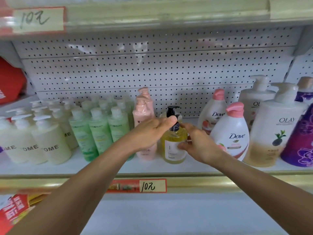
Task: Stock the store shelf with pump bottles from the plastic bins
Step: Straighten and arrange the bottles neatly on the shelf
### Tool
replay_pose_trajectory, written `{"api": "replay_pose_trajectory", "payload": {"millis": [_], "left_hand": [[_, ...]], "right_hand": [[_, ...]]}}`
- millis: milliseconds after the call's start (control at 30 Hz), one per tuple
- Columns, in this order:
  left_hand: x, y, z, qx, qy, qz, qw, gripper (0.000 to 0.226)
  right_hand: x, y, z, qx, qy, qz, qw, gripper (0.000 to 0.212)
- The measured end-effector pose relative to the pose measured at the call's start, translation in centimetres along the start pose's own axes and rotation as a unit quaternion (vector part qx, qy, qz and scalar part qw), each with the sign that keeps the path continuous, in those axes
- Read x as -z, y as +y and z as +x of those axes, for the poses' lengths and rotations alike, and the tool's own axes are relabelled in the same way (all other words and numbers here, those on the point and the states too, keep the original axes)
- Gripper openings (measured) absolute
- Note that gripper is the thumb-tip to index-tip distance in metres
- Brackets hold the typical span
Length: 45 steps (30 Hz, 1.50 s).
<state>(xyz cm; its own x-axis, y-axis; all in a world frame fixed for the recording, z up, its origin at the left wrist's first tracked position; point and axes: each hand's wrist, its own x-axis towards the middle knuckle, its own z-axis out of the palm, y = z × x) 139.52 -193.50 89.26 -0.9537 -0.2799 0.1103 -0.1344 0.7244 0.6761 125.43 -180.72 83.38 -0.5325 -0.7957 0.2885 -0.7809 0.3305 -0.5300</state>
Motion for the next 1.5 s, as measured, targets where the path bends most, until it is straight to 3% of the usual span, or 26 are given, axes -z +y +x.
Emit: {"api": "replay_pose_trajectory", "payload": {"millis": [167,367,467,533,733,1000,1133,1267,1367,1500], "left_hand": [[-0.7,-0.3,-0.6,-0.013,0.029,0.022,0.999,0.068],[-1.7,-1.0,-1.4,-0.019,0.03,-0.031,0.999,0.069],[-2.5,-1.5,-2.1,-0.011,0.05,0.019,0.999,0.067],[-3.1,-2.1,-2.6,-0.013,0.056,0.067,0.996,0.053],[-5.0,-4.1,-3.8,-0.035,0.05,0.115,0.991,0.059],[-5.4,-2.5,-3.7,-0.002,0.085,0.101,0.991,0.061],[-7.3,0.2,-4.0,-0.066,0.182,0.048,0.98,0.05],[-10.3,4.5,-0.3,-0.074,0.171,-0.003,0.982,0.055],[-12.1,6.7,3.1,-0.047,0.16,-0.011,0.986,0.069],[-13.4,7.3,5.5,0.012,0.121,-0.023,0.992,0.086]], "right_hand": [[0.0,-0.8,-0.3,-0.008,0.009,0.012,1.0,0.069],[-0.5,-1.3,-2.0,-0.057,0.035,0.047,0.997,0.064],[-0.9,-1.2,-2.8,-0.067,0.062,0.107,0.99,0.057],[-1.2,-1.2,-3.2,-0.073,0.087,0.143,0.983,0.06],[-2.0,-1.0,-3.5,-0.031,0.131,0.093,0.986,0.056],[-1.0,-1.4,-3.8,-0.039,0.056,0.091,0.994,0.07],[1.6,0.5,-7.6,0.035,0.18,0.084,0.979,0.053],[7.9,3.1,-9.4,0.056,0.249,0.06,0.965,0.04],[11.4,4.4,-9.1,0.03,0.222,0.034,0.974,0.043],[11.7,5.7,-9.2,-0.041,0.086,-0.021,0.995,0.048]]}}
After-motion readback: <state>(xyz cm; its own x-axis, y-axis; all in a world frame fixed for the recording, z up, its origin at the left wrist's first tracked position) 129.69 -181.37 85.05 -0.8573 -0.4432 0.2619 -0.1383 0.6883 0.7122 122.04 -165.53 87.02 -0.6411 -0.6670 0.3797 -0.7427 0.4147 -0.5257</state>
